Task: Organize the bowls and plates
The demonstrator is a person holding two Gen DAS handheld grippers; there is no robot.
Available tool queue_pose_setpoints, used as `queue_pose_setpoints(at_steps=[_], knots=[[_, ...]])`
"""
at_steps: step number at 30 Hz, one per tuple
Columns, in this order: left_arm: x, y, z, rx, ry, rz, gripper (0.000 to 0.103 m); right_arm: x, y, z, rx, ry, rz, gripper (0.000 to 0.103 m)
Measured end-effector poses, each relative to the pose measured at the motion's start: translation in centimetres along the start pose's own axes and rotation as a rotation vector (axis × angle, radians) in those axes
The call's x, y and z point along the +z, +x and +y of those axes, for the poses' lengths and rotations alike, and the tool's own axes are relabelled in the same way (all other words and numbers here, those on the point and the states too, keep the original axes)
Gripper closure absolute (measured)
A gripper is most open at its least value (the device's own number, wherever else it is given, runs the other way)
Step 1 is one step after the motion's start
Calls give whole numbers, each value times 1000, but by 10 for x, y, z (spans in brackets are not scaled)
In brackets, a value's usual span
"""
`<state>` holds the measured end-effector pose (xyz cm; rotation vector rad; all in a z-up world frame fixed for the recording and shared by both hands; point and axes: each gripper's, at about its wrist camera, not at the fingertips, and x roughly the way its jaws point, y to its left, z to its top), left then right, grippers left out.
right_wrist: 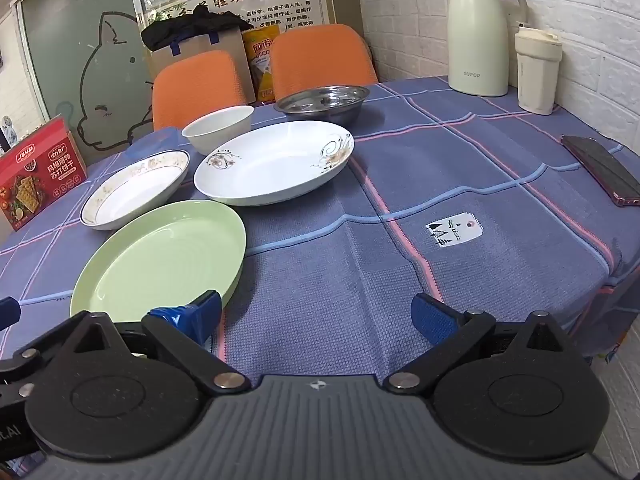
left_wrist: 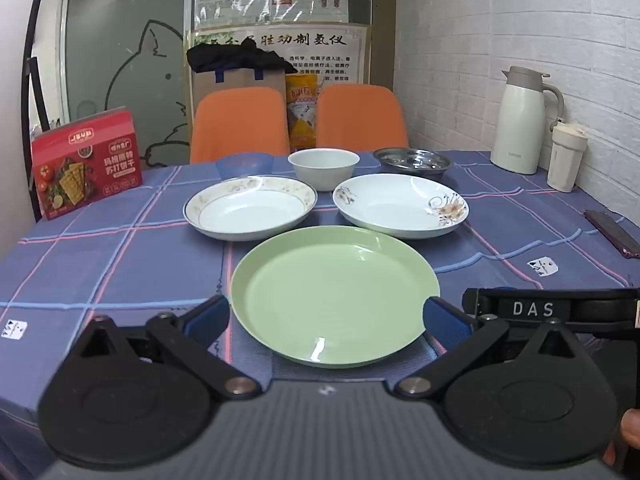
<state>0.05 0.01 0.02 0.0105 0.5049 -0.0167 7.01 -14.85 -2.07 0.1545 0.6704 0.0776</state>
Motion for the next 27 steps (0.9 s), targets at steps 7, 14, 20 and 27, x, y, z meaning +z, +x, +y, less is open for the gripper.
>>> queue_pose_setpoints(at_steps=[7,14,20,27], knots=[[-2,4,1,-9,-6,7,0,-1,-1,1,-7,-4,-14,14],[-2,5,1,-20,-9,7,0,-2,-1,2,-8,-5,-12,14],[-2,5,3,-26,-13,6,0,-1,1,2,-5,-6,-6,14],[-2,5,3,-30,-12,4,0,-2,2,4,-5,-8,-2,14]])
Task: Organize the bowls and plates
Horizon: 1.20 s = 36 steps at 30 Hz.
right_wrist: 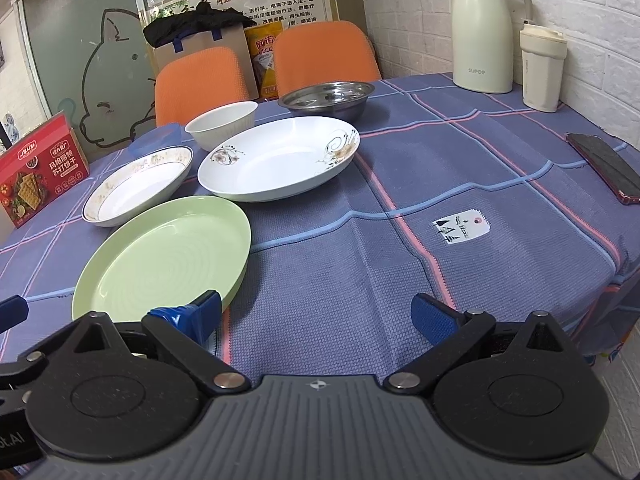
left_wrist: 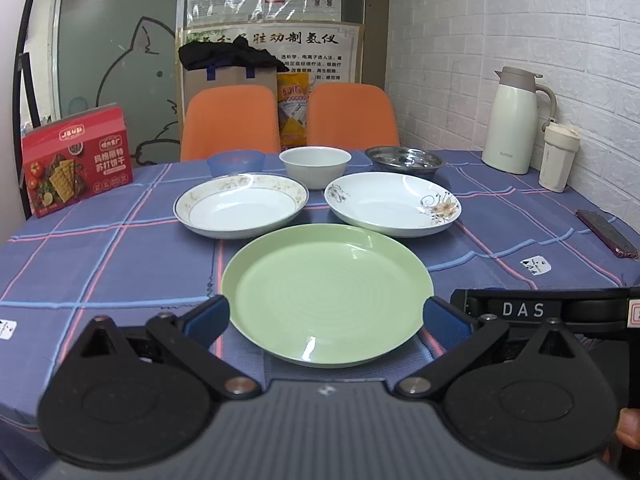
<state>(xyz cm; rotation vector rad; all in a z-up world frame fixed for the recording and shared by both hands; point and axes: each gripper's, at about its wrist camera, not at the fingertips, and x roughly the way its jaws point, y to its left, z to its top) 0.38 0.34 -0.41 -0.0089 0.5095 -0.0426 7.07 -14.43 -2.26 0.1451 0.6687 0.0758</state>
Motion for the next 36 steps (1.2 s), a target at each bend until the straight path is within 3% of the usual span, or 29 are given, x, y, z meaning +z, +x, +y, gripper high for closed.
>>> queue_pose_setpoints(at_steps=[36], knots=[[1,2,0,-4,2,1,0,-2,4,8,10,-13,19,14]])
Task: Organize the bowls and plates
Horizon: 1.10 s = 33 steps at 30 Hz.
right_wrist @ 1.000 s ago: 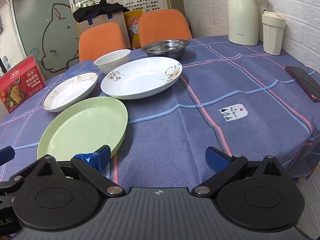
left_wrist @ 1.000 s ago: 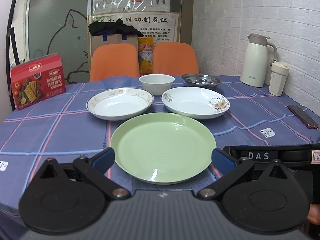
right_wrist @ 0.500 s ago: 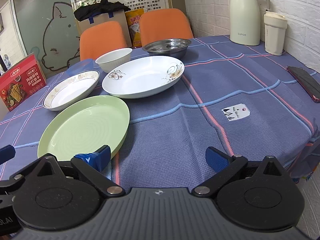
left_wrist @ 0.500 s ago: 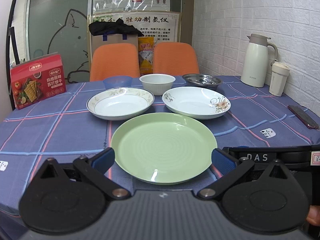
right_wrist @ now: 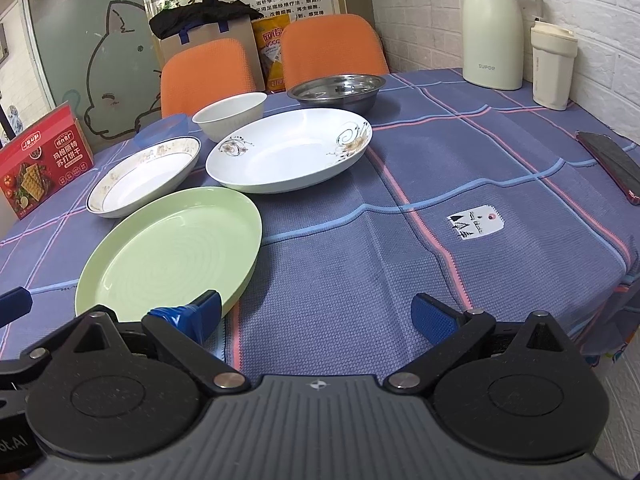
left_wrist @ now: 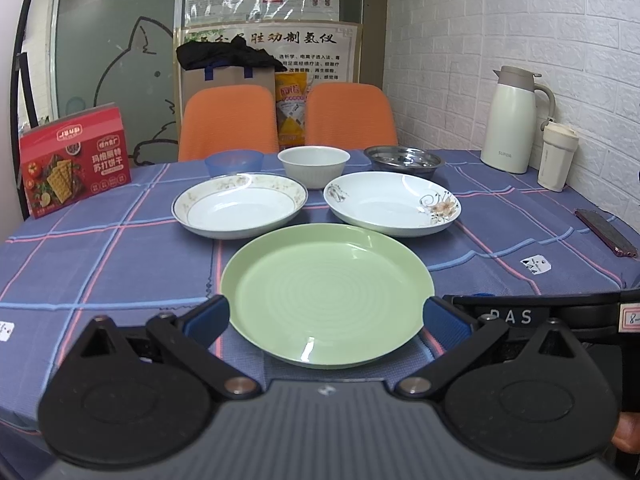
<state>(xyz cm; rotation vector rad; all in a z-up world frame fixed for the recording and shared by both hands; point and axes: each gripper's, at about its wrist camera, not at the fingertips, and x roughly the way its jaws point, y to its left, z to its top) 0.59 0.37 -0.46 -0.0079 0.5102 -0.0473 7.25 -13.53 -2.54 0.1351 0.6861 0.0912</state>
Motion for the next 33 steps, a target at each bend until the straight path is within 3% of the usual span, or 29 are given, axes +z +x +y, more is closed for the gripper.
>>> queue_pose_setpoints(at_steps=[23,29,33], knots=[[8,15,17,19,-11,24,0,10,16,1,-6,3,24,14],[27,21,50,43,-44,23,0,24,21,11,34,-19,12,14],[36,48,72,35,-90,84,0,35,38,25,57,-67,36,14]])
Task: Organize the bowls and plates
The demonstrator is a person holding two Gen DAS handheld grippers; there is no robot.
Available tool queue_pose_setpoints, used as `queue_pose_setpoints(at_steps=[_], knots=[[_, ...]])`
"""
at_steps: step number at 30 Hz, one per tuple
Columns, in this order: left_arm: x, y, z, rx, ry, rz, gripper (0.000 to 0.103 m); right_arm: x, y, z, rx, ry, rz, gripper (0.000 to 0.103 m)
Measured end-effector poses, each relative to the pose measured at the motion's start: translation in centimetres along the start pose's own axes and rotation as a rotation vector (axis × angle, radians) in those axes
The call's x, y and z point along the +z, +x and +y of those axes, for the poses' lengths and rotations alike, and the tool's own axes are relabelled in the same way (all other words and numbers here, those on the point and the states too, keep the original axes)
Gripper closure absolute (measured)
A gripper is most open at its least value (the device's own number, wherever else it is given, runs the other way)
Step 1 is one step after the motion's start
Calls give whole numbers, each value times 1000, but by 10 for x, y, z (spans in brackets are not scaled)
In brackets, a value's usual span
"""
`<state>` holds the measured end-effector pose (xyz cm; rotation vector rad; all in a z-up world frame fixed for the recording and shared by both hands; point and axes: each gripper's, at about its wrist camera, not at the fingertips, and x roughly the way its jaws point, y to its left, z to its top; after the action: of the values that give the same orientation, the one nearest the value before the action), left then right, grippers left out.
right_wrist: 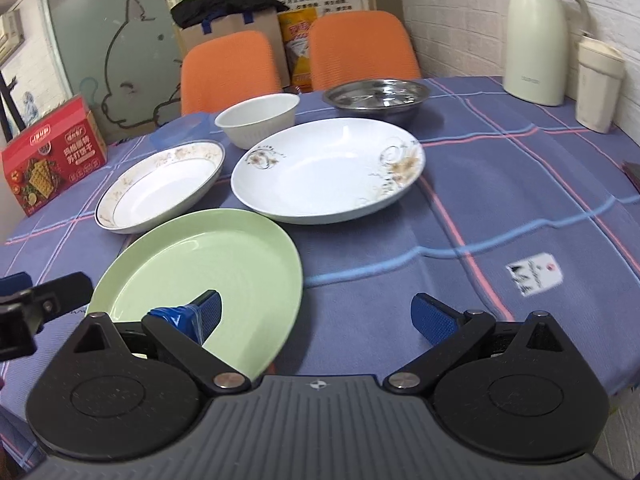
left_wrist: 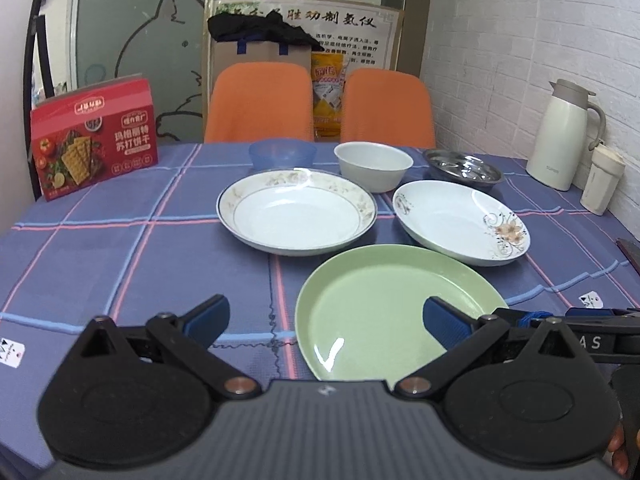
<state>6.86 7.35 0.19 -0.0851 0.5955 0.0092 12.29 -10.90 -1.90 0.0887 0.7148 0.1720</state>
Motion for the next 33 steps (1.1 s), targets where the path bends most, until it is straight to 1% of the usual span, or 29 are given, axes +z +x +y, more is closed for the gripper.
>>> queue_pose_setpoints(at_steps=[5,6,8,10,15,18,20,22,23,24,25,27,28,29,30,33], knots=[[10,35,6,8,26,70,0,2,27,16,28,-79,54,14],[11,42,7,15,29,87,0,1,30,19,33,-98,60,13],[13,54,10,24,28,119,0,-1,33,27,12,-154,46,14],[14,63,13,15,23,137,0,-2,35,27,36,-154,36,12],[9,74,11,-39,46,178,1,-17,30,18,83,-200,-73,12],[5,79,9,-72,43,194,6,-13,31,25,65,-194,-61,13],[3,79,7,-66,59,175,13,-13,32,31,54,-203,-71,14],[2,77,9,-78,59,170,15,-15,33,30,88,-201,-81,14],[2,75,10,-72,67,165,20,-16,32,30,94,-210,-91,15],[0,74,9,-67,79,154,20,-18,32,31,96,-210,-98,15],[-1,73,9,-71,77,146,23,-20,31,33,95,-210,-106,17],[-2,69,7,-90,71,136,38,-22,29,39,102,-212,-112,22],[-2,68,6,-118,61,137,58,-22,28,42,101,-214,-112,22],[-1,66,4,-129,51,140,65,-23,28,45,95,-213,-110,22],[-2,66,2,-108,44,140,64,-23,26,46,97,-210,-107,22],[-3,60,5,-79,21,150,64,-25,16,51,131,-192,-101,23]])
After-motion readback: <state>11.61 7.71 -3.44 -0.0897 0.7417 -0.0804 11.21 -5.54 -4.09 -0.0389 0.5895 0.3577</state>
